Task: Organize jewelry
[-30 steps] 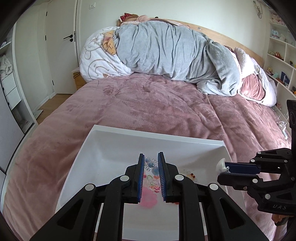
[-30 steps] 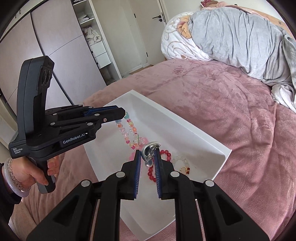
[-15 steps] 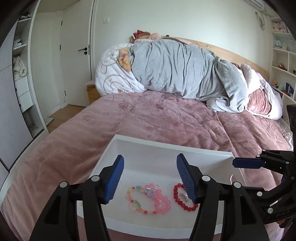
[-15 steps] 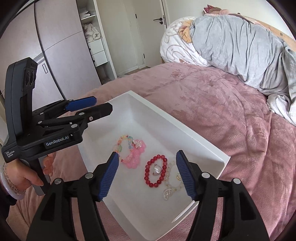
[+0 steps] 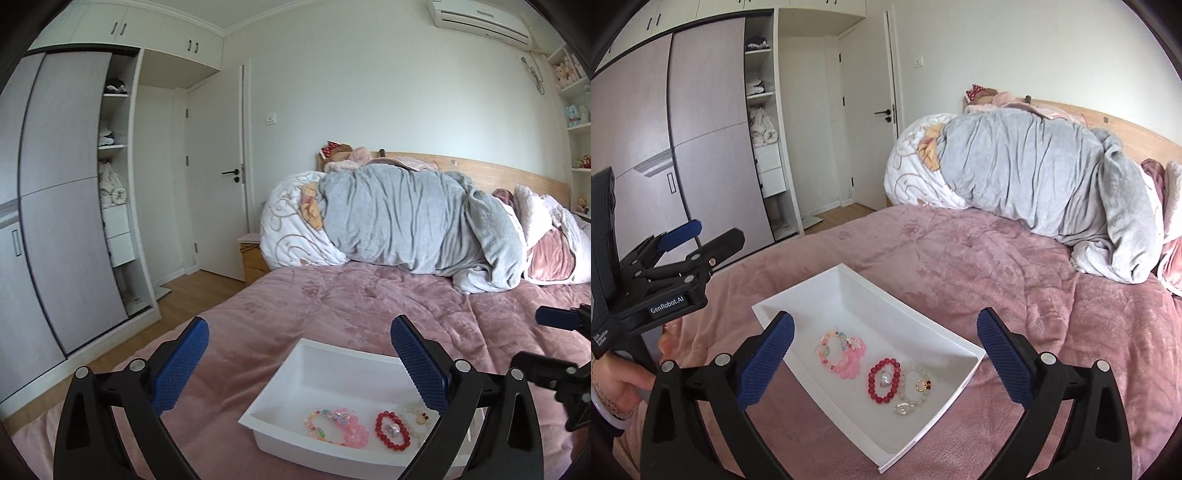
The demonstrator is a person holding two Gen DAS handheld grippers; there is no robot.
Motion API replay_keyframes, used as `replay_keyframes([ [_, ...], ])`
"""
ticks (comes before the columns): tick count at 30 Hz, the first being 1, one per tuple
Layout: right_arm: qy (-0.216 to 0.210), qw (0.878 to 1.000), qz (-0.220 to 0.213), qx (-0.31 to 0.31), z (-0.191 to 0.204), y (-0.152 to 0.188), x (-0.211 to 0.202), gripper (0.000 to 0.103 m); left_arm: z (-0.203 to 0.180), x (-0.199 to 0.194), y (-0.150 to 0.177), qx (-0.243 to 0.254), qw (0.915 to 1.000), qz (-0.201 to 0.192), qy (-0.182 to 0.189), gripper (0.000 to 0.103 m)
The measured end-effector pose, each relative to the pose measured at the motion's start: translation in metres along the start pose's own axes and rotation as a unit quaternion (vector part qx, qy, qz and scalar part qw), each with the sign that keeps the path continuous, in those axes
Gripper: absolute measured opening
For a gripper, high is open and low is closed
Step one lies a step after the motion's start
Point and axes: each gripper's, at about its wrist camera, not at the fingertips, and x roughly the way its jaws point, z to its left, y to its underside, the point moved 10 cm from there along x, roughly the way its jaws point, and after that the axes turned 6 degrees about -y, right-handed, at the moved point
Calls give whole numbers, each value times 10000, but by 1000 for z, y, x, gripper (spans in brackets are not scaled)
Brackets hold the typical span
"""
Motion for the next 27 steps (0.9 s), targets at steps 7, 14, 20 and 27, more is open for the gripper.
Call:
replay_keyframes([
  [7, 22, 9986, -212, 494, 0, 38, -36, 98, 1, -48, 31, 126, 9997, -92, -204, 100],
  [14, 402, 9985, -311, 195, 8, 81, -49, 98, 9, -68, 79, -259, 9990, 194, -306, 100],
  [20, 547, 9977, -376, -119, 21, 105, -49, 98, 1, -77, 116, -311, 9985, 371, -239, 100],
  [27, 576, 9979, -287, -66, 18, 121, -38, 98, -11, -84, 130, -44, 9992, 279, -285, 100],
])
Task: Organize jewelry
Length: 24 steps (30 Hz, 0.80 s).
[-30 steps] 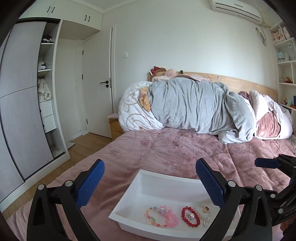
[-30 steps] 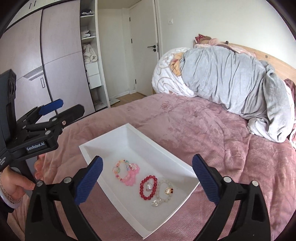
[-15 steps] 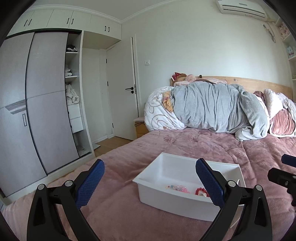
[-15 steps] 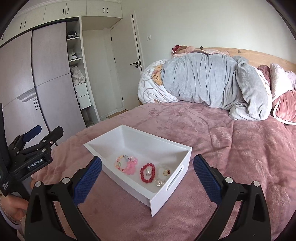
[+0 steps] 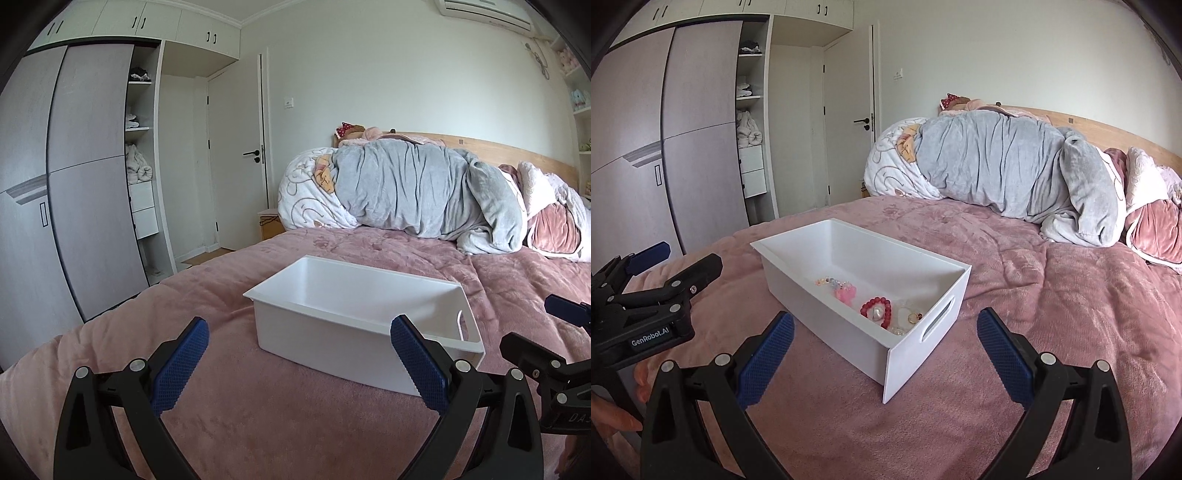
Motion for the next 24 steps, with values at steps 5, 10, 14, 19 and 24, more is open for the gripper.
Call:
replay_keyframes([
  [5, -64, 10000, 27, -38, -1, 4, 4, 98, -2, 0, 11, 106, 9999, -37, -122, 100],
  [10, -16, 9998, 52, -180, 0, 7, 7, 98, -1, 3, 17, 66, 9998, 1, -178, 100],
  [14, -4, 9998, 70, -182, 0, 8, 9, 98, -2, 3, 20, 112, 9998, 5, -156, 100],
  [19, 13, 9998, 83, -202, 0, 9, 9, 98, -8, 2, 24, 266, 9994, 11, -199, 100],
  [24, 23, 9997, 84, -219, 0, 9, 9, 98, -10, 0, 27, 231, 9996, 38, -182, 100],
])
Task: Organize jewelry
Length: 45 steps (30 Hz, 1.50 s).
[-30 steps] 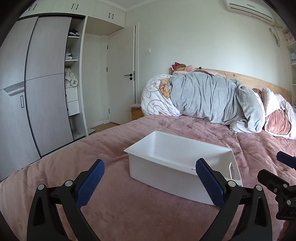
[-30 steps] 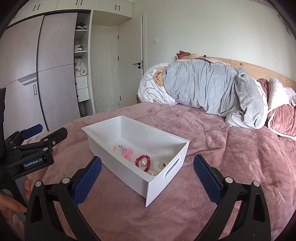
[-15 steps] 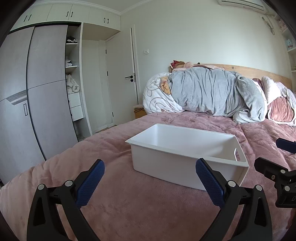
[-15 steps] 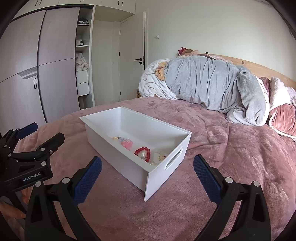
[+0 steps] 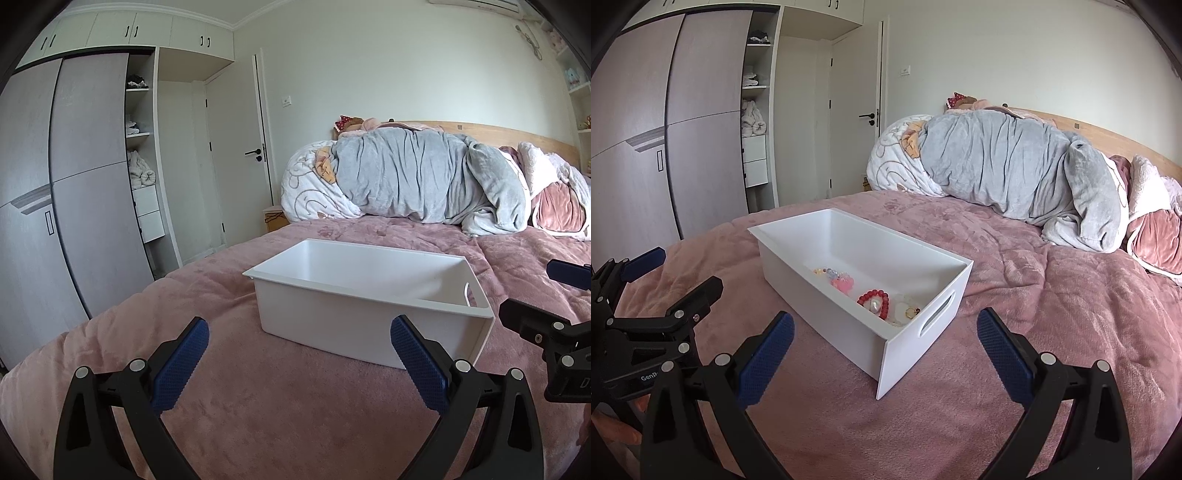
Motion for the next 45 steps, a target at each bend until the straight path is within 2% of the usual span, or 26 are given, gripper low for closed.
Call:
replay_keyframes([
  [12, -31, 9999, 48, -94, 1, 3, 3, 98, 1, 1, 7, -83, 9998, 135, -139, 100],
  [19, -43, 10000, 52, -44, 1, 3, 4, 98, 13, 5, 7, -515, 9983, 241, -94, 100],
  [24, -55, 10000, 62, -49, 0, 2, 4, 98, 17, 7, 3, -507, 9982, 217, -247, 100],
  [34, -61, 10000, 69, -7, -1, 4, 5, 98, 18, 5, 1, -512, 9982, 132, -265, 100],
  [45, -109, 9999, 117, -3, -1, 7, 7, 98, 13, 6, 2, -614, 9979, 179, -130, 99],
])
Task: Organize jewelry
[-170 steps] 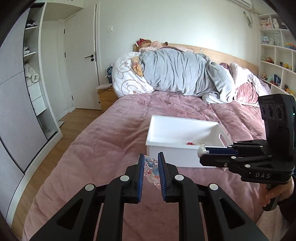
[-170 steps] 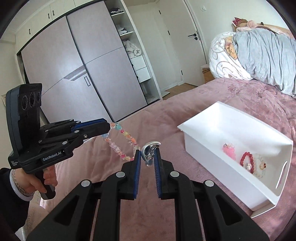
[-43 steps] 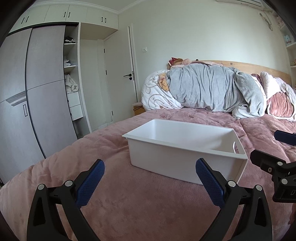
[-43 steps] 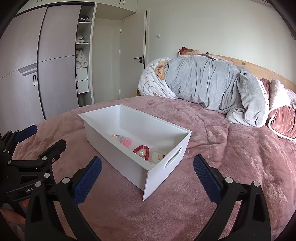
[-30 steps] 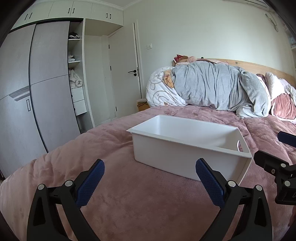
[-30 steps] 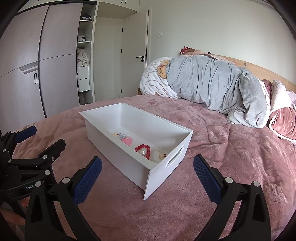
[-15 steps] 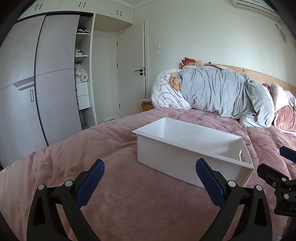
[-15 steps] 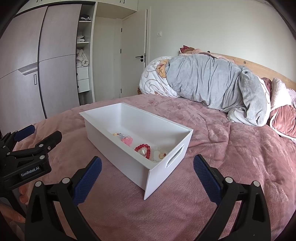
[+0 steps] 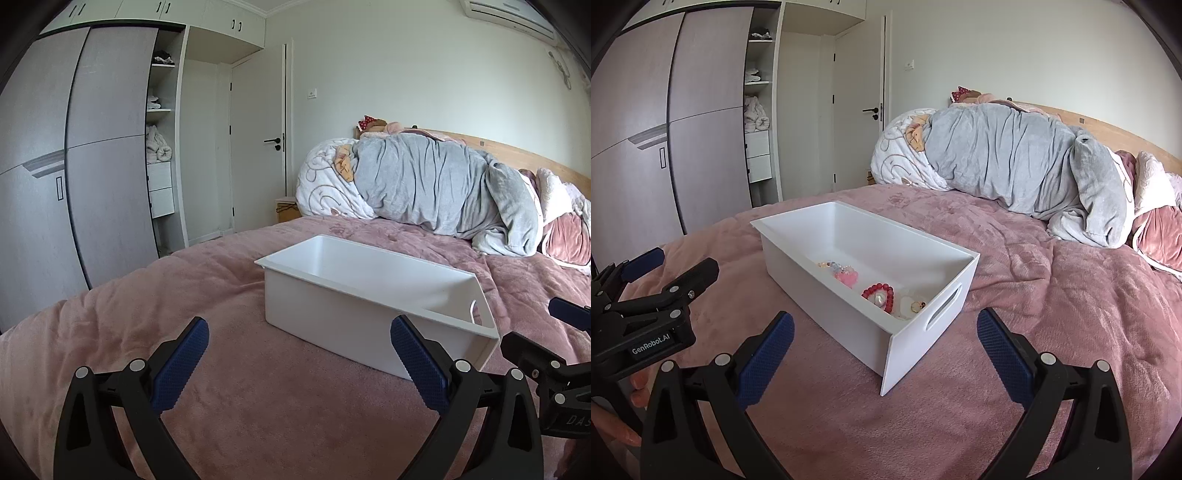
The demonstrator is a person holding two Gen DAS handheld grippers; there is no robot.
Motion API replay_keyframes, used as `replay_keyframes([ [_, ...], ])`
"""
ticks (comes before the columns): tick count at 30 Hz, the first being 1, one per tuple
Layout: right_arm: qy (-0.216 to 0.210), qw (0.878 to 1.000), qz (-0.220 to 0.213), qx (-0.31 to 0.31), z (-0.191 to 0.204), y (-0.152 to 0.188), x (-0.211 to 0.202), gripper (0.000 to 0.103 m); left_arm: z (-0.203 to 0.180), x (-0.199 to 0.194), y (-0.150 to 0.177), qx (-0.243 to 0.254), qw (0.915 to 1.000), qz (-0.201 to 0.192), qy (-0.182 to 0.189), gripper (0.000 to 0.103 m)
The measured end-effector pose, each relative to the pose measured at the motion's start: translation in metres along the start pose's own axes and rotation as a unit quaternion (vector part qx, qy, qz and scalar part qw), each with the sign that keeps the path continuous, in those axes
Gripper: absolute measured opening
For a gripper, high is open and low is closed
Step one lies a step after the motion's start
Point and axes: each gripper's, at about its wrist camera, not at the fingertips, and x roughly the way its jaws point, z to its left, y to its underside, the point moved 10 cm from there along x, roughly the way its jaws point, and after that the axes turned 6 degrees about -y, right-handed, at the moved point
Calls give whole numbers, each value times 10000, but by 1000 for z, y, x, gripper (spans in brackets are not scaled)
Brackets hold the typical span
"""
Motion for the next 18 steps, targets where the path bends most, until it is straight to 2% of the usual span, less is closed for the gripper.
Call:
replay_keyframes([
  [11, -64, 10000, 21, 68, 0, 1, 0, 98, -6, -2, -3, 169, 9997, -89, 136, 100],
  [18, -91, 9999, 17, 81, 2, 2, -1, 98, -1, -4, -9, 47, 9998, -156, 85, 100],
])
